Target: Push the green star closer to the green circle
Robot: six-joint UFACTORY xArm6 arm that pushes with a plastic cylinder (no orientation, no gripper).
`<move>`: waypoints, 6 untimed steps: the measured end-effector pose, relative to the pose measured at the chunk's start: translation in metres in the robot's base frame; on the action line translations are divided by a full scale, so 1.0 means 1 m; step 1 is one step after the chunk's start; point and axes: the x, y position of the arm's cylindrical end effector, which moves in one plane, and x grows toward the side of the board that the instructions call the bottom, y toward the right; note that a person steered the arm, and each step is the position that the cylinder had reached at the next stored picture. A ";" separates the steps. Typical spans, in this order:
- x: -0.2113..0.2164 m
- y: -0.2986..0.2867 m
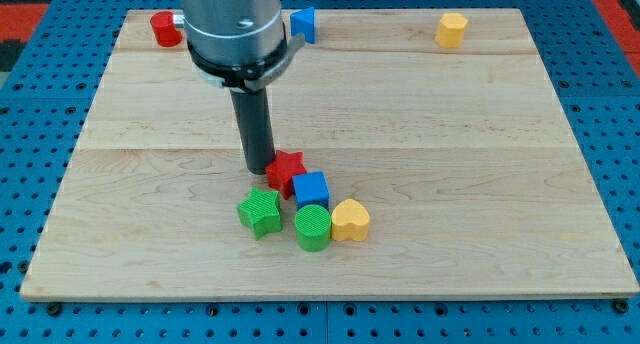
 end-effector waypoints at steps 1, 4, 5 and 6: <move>0.007 0.000; 0.032 -0.048; 0.062 -0.054; 0.063 -0.022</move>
